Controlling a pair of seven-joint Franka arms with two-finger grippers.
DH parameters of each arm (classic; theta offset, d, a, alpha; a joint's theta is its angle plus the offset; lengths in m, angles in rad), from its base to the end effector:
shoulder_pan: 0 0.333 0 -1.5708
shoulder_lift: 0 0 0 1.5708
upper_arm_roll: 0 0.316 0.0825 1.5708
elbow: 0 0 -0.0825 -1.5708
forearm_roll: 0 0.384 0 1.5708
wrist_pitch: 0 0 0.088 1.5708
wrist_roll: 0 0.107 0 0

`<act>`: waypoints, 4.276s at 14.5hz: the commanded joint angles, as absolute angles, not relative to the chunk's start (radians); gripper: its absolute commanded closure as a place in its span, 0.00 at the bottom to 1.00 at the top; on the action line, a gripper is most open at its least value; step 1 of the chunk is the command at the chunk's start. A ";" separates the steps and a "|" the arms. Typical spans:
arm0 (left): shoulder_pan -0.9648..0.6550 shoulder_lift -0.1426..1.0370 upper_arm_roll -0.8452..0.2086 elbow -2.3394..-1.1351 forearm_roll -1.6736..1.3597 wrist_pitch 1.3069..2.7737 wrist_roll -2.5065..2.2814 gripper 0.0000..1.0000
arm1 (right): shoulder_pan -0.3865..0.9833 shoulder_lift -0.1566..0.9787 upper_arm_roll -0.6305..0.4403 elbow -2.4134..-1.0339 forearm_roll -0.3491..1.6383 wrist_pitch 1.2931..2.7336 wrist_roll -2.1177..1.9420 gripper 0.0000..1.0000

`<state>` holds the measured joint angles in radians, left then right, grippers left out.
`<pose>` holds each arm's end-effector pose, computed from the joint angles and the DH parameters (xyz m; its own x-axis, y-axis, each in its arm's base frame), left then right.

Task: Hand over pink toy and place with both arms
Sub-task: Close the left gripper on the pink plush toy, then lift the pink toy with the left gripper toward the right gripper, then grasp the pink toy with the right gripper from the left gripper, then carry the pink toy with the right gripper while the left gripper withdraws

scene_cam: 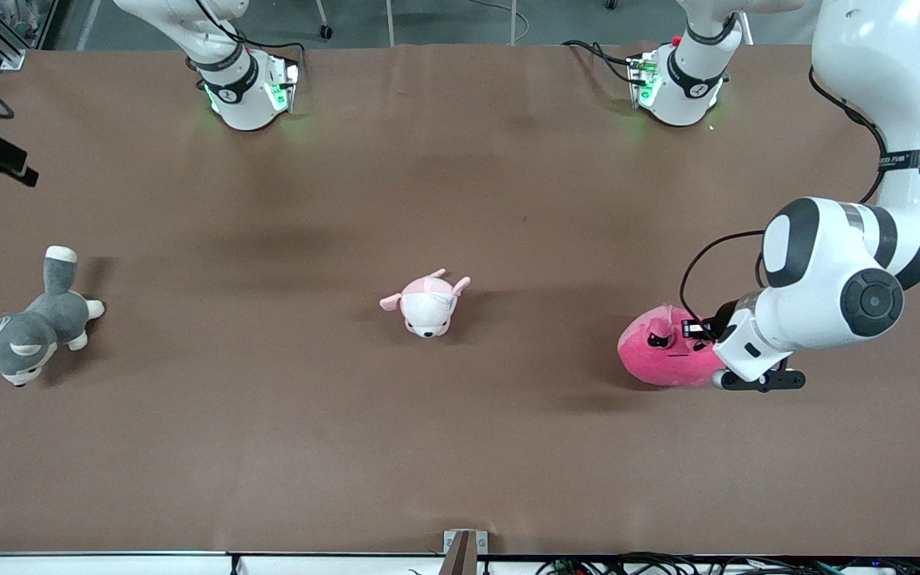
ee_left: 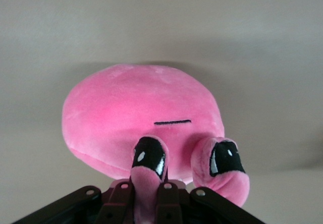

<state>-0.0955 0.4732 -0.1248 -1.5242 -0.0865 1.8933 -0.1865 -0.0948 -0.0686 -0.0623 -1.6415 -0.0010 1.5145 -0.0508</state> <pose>0.6624 -0.1427 0.3800 0.9920 0.0012 -0.1265 0.0157 -0.9934 0.1137 0.5198 -0.0836 0.6236 0.9927 -0.1055 -0.0583 -0.1060 -0.9943 -0.0062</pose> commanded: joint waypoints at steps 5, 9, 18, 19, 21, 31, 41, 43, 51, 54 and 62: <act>-0.144 0.475 -0.320 -1.273 -0.138 1.749 -0.489 1.00 | -0.138 0.087 -0.046 -1.617 -0.020 1.575 -0.127 0.00; -0.300 0.486 -0.328 -1.220 -0.138 1.819 -0.688 1.00 | -0.156 0.129 -0.046 -1.620 0.009 1.586 -0.063 0.00; -0.535 0.494 -0.319 -1.100 -0.138 1.919 -0.913 1.00 | 0.168 0.126 -0.037 -1.617 0.159 1.569 0.979 0.00; -0.558 0.498 -0.318 -1.086 -0.138 1.919 -0.917 1.00 | 0.202 0.124 -0.037 -1.614 0.191 1.572 1.068 0.00; -0.592 0.502 -0.314 -1.083 -0.138 1.948 -0.925 1.00 | 0.251 0.124 -0.037 -1.591 0.231 1.574 1.234 0.00; -0.666 0.541 -0.285 -1.083 -0.137 2.010 -0.957 1.00 | 0.472 0.123 -0.037 -1.548 0.281 1.638 1.701 0.00; -0.669 0.538 -0.282 -1.085 -0.137 2.010 -0.959 1.00 | 0.548 0.126 -0.035 -1.548 0.282 1.704 1.783 0.43; -0.669 0.538 -0.282 -1.085 -0.137 2.010 -0.959 1.00 | 0.545 0.126 -0.037 -1.548 0.282 1.701 1.772 0.83; -0.664 0.531 -0.285 -1.086 -0.137 2.008 -0.980 1.00 | 0.492 0.123 -0.044 -1.532 0.282 1.686 1.635 1.00; -0.663 0.528 -0.279 -1.089 -0.126 2.009 -0.976 0.01 | 0.462 0.124 -0.046 -1.534 0.281 1.674 1.560 1.00; -0.634 0.378 -0.279 -1.095 -0.089 1.821 -0.979 0.00 | 0.240 0.152 -0.048 -1.606 0.273 1.672 1.133 0.99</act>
